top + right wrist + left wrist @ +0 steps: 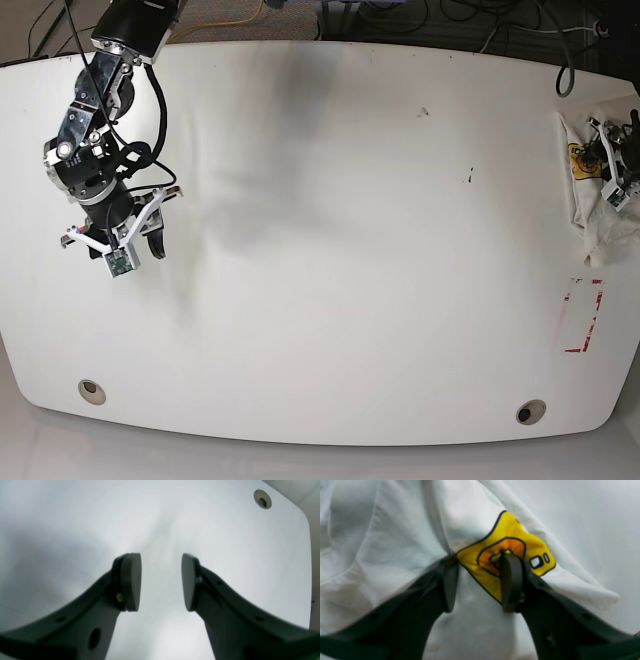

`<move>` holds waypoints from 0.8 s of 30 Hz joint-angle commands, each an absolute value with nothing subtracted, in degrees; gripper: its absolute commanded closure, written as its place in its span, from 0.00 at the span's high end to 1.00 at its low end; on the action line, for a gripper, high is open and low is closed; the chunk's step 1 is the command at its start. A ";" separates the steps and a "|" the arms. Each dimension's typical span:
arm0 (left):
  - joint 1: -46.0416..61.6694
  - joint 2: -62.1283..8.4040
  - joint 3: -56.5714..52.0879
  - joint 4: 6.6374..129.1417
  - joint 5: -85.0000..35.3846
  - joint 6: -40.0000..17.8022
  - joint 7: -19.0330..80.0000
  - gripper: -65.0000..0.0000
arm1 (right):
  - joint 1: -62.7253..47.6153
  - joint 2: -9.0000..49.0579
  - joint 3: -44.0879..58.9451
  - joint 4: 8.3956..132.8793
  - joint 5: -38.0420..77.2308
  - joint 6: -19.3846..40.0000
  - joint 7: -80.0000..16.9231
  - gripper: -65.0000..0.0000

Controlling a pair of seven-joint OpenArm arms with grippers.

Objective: Layout the t-shirt on the table in an organized manner, then fold the t-shirt properly
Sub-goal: 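Release the shirt at the table edge and raise the left gripper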

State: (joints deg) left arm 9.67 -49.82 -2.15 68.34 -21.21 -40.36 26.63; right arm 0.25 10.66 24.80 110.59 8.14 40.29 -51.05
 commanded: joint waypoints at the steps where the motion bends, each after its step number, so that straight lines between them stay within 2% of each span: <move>1: 9.54 -51.12 -4.70 69.76 -20.09 -40.00 27.82 0.40 | 0.84 11.38 25.01 111.87 8.92 40.00 -49.63 0.38; 8: 6.73 -48.75 -6.90 77.32 -20.09 -40.00 32.22 0.40 | 0.84 11.38 25.01 111.87 8.92 40.00 -49.63 0.38; 15: 0.13 -45.49 -8.84 86.81 -20.18 -40.00 43.65 0.40 | 0.84 11.47 24.92 111.87 8.84 40.00 -49.54 0.38; 24: -1.71 -34.42 -15.69 106.51 -19.56 -40.00 56.48 0.40 | 0.57 11.82 24.75 111.87 8.48 40.00 -49.45 0.38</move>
State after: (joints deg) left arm -0.82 -36.75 -15.33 101.54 -18.74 -39.90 57.04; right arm -0.10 11.09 24.49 110.63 7.90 40.27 -51.03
